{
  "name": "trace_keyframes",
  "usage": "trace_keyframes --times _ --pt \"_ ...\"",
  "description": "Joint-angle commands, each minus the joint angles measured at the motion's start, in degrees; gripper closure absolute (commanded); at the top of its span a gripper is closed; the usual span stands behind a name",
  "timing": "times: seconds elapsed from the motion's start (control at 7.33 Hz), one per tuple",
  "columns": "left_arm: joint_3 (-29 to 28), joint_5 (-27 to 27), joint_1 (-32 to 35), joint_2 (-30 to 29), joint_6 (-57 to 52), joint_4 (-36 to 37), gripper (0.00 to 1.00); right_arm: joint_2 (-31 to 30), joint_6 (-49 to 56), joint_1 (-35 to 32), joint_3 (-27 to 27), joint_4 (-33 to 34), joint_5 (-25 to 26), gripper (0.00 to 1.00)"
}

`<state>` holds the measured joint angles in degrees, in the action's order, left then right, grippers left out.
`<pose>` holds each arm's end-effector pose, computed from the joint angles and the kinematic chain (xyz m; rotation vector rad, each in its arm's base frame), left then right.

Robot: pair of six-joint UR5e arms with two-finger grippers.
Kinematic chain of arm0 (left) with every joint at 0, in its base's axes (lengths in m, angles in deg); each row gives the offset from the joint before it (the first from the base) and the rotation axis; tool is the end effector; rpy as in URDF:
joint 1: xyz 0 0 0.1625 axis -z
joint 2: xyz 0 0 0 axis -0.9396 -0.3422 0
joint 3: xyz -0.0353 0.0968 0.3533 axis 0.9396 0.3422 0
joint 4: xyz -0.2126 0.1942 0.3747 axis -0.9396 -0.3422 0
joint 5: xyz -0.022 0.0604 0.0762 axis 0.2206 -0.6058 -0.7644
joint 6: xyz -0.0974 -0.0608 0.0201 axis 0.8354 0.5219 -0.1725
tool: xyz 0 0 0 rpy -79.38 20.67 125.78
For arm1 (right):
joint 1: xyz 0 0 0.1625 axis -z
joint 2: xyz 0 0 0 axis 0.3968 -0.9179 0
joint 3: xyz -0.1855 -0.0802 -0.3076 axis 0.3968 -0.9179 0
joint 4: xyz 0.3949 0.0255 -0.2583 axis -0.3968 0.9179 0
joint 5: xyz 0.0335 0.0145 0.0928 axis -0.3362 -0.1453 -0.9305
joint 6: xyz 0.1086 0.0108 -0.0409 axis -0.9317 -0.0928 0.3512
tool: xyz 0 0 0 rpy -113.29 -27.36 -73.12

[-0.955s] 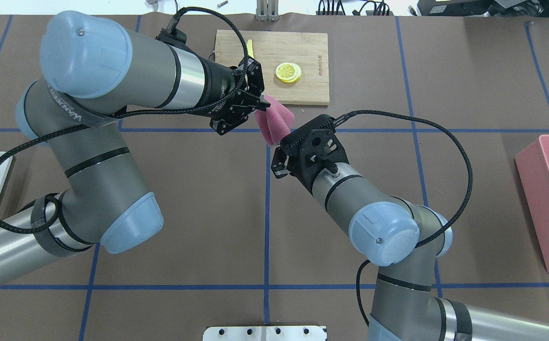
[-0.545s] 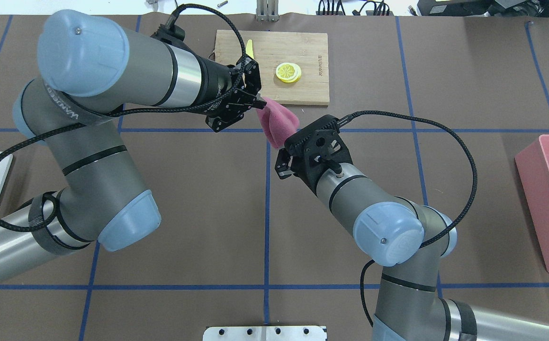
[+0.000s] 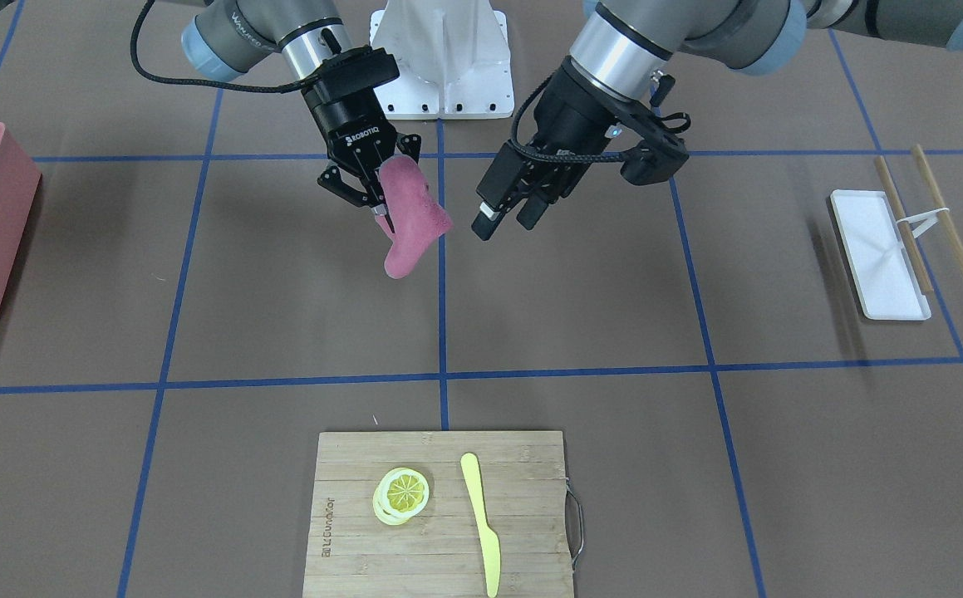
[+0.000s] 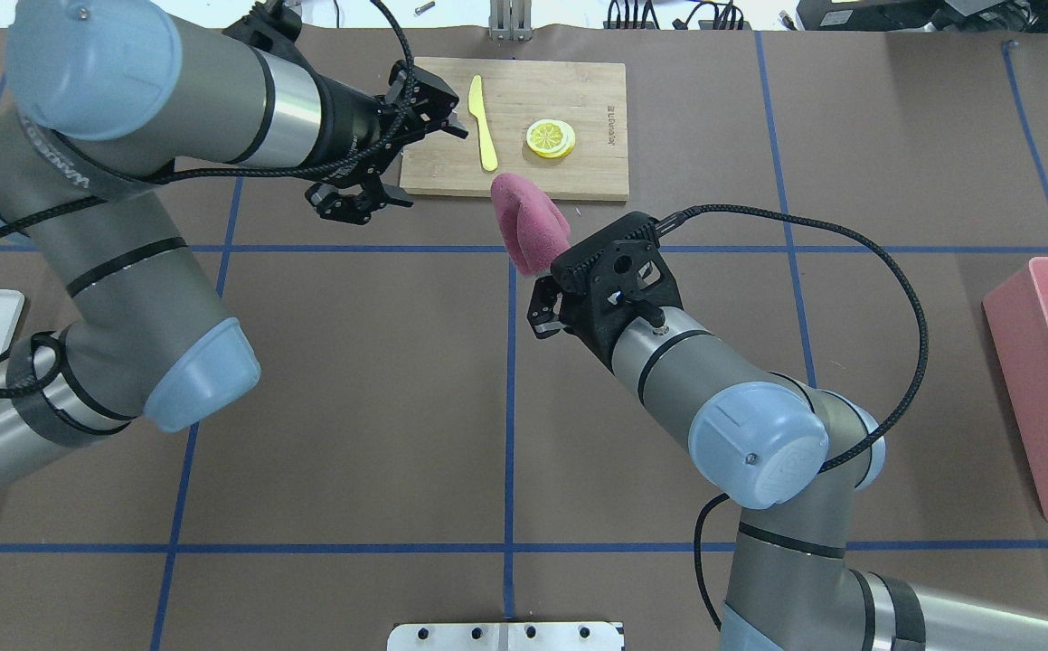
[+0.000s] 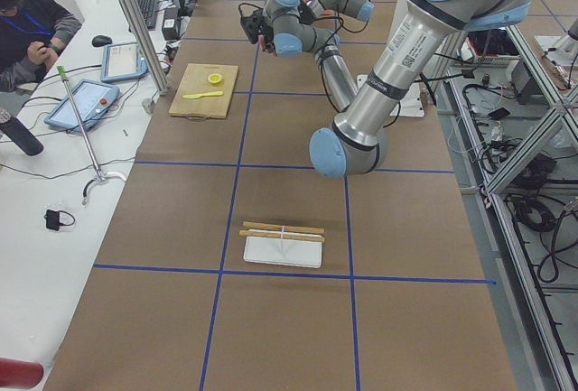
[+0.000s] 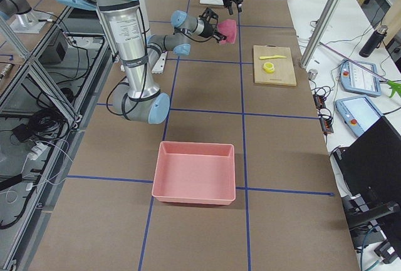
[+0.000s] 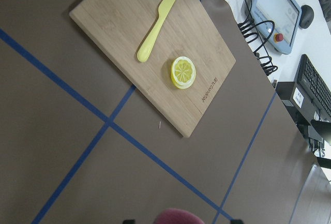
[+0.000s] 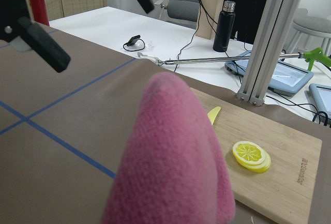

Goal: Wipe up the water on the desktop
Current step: 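Open the left gripper and withdraw it while the right gripper holds the cloth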

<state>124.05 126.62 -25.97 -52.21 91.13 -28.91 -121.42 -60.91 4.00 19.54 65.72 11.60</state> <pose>0.3867 -0.5007 0.0349 -0.0296 1.3601 -0.6933 -0.5072 -0.3779 0.1016 1.1303 -0.8796 -0.1235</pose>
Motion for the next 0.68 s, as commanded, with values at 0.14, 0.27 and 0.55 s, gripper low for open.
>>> trace_keyframes --times 0.14,0.27,0.55 --pt "0.04 5.79 5.53 6.67 -16.09 0.53 0.01 -0.93 -4.02 -2.41 0.17 2.01 -2.97 1.0" --pt "0.21 5.79 7.28 9.12 -24.33 0.62 0.01 -1.2 -4.02 -4.6 0.17 2.19 -6.55 1.0" --pt "0.22 5.79 11.84 13.17 -42.78 0.62 0.01 -1.46 -4.02 -9.08 1.12 5.68 -11.24 1.0"
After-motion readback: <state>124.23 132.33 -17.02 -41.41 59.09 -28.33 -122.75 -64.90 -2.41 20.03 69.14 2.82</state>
